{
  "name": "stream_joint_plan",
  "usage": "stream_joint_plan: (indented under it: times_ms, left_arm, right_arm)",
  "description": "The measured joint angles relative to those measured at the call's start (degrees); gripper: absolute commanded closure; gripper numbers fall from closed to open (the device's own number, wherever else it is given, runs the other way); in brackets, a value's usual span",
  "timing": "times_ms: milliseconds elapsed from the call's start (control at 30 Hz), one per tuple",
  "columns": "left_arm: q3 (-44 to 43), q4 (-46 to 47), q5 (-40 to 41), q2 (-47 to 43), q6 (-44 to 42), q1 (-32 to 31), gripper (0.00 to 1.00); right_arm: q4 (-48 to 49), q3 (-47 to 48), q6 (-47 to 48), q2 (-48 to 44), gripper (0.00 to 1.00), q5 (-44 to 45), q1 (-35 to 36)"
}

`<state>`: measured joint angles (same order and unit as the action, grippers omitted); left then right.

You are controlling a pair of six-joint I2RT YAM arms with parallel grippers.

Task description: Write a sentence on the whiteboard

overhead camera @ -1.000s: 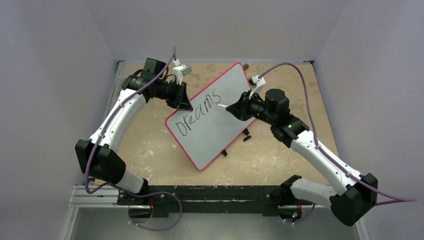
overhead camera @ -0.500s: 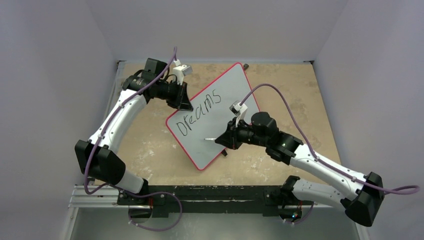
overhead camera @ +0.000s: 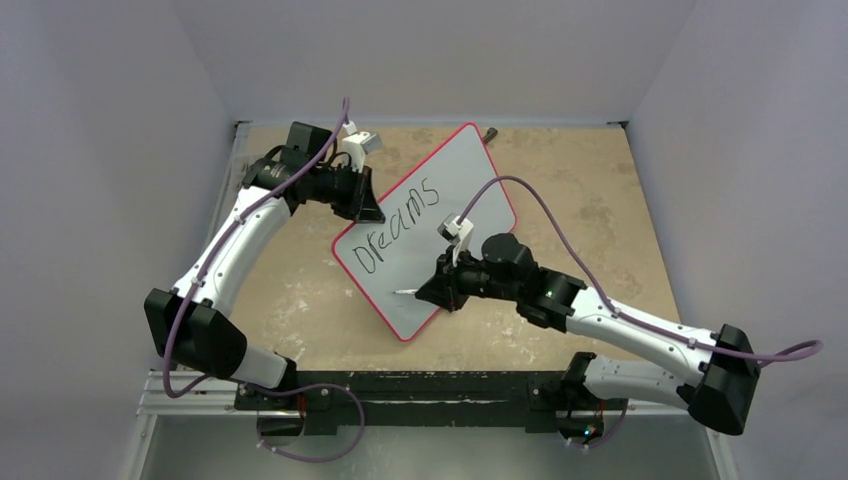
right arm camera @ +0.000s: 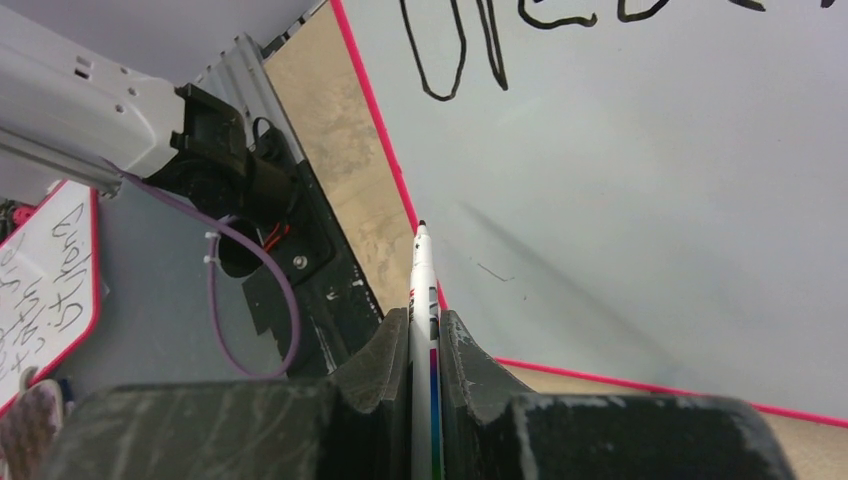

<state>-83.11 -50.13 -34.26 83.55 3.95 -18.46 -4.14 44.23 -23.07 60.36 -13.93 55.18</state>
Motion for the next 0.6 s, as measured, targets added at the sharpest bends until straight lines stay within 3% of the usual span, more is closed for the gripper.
stream_joint_plan:
  times_ms: [600]
  left_arm:
    - [0.11,0.37,0.44,0.00,0.07,-0.07,1.00]
  right_arm:
    - [6.51,0.22,1.01,8.83,1.00,0.87,0.00]
